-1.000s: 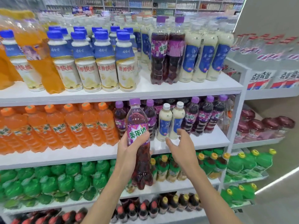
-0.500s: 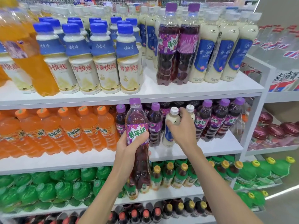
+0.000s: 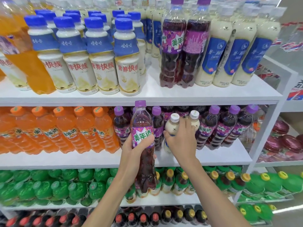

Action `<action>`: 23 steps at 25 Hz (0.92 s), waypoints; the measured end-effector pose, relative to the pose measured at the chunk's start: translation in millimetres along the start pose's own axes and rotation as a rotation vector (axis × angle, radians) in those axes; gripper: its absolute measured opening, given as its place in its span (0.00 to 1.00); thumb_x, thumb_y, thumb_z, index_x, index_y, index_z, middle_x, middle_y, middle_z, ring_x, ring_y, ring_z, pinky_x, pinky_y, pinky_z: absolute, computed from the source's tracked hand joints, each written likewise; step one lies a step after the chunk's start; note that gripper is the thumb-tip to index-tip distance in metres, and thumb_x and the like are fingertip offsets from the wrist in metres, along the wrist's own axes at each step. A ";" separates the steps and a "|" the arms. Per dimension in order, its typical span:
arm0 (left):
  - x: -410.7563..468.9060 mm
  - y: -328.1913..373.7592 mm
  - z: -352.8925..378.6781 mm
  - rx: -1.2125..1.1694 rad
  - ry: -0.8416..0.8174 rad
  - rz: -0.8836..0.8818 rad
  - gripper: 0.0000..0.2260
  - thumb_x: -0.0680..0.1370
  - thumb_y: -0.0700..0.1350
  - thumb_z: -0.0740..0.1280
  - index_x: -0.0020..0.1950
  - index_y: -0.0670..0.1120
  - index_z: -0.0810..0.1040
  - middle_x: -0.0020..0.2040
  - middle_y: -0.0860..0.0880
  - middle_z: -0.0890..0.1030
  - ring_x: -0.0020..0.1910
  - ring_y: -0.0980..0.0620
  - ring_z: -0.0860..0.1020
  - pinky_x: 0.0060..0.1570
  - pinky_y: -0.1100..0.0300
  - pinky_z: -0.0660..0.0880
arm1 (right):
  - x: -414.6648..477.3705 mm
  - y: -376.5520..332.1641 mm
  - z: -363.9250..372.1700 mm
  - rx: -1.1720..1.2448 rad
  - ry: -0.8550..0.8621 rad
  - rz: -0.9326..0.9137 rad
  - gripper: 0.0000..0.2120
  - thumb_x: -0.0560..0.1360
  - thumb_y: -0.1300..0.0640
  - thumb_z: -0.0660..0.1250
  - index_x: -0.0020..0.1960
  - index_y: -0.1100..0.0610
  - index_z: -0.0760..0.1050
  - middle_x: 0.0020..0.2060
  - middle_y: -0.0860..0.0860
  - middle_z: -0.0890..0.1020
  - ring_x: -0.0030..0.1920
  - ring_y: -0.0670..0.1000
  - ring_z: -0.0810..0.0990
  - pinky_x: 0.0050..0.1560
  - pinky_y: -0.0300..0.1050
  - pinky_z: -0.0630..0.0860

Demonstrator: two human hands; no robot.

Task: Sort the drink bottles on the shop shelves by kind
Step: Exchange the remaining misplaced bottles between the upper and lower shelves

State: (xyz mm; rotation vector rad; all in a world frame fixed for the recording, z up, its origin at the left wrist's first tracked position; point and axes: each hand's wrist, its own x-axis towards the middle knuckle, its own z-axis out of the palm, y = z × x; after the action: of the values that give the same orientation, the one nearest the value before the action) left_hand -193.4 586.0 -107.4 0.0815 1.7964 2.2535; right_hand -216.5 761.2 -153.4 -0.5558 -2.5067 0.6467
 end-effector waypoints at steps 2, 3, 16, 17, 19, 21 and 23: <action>0.0 -2.1 5.9 0.000 -0.002 0.004 0.18 0.72 0.51 0.75 0.58 0.43 0.80 0.40 0.39 0.83 0.35 0.41 0.82 0.36 0.52 0.80 | -3.4 2.1 2.4 0.032 0.011 -0.005 0.28 0.73 0.50 0.75 0.68 0.59 0.71 0.60 0.57 0.74 0.57 0.62 0.74 0.46 0.58 0.78; -0.5 -2.3 8.4 0.000 -0.005 0.006 0.18 0.73 0.50 0.76 0.58 0.43 0.80 0.40 0.39 0.83 0.34 0.41 0.82 0.35 0.53 0.80 | -5.1 2.9 3.2 0.055 0.005 -0.007 0.29 0.73 0.49 0.75 0.68 0.58 0.70 0.59 0.56 0.74 0.57 0.61 0.74 0.46 0.57 0.79; -4.2 -11.9 18.8 -0.008 0.045 0.016 0.18 0.72 0.51 0.75 0.58 0.44 0.80 0.41 0.42 0.83 0.36 0.39 0.82 0.39 0.49 0.80 | -19.7 31.1 29.3 0.594 -0.209 0.166 0.28 0.75 0.56 0.76 0.68 0.47 0.64 0.60 0.43 0.74 0.62 0.47 0.76 0.55 0.41 0.73; -5.0 -12.8 18.4 -0.005 0.044 0.015 0.18 0.72 0.51 0.75 0.58 0.44 0.79 0.41 0.42 0.83 0.36 0.39 0.82 0.38 0.50 0.80 | -20.2 32.4 30.6 0.609 -0.213 0.165 0.29 0.75 0.55 0.76 0.69 0.47 0.63 0.61 0.43 0.74 0.62 0.47 0.76 0.57 0.42 0.74; -7.2 -13.5 18.2 -0.002 0.045 0.013 0.18 0.72 0.51 0.75 0.58 0.44 0.79 0.40 0.42 0.82 0.36 0.40 0.81 0.38 0.51 0.80 | -19.9 32.5 30.1 0.655 -0.229 0.176 0.28 0.75 0.56 0.76 0.66 0.43 0.63 0.60 0.44 0.76 0.60 0.46 0.77 0.58 0.41 0.76; -9.1 -13.6 18.3 -0.007 0.048 0.012 0.18 0.72 0.51 0.75 0.57 0.45 0.79 0.40 0.42 0.83 0.36 0.40 0.81 0.37 0.51 0.80 | -20.7 31.5 25.3 0.701 -0.255 0.173 0.27 0.75 0.58 0.76 0.59 0.38 0.63 0.55 0.38 0.75 0.56 0.44 0.78 0.54 0.32 0.75; -10.4 -13.3 17.3 -0.007 0.049 0.019 0.17 0.72 0.51 0.75 0.57 0.45 0.80 0.40 0.43 0.83 0.36 0.40 0.82 0.38 0.50 0.80 | -24.3 30.4 19.7 0.749 -0.290 0.155 0.27 0.75 0.59 0.76 0.58 0.36 0.64 0.55 0.36 0.75 0.55 0.40 0.79 0.51 0.28 0.75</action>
State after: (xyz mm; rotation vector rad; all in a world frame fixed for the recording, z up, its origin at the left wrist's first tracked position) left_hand -177.6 602.6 -115.0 0.0421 1.8195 2.2935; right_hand -200.0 767.1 -193.3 -0.3837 -2.2254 1.7191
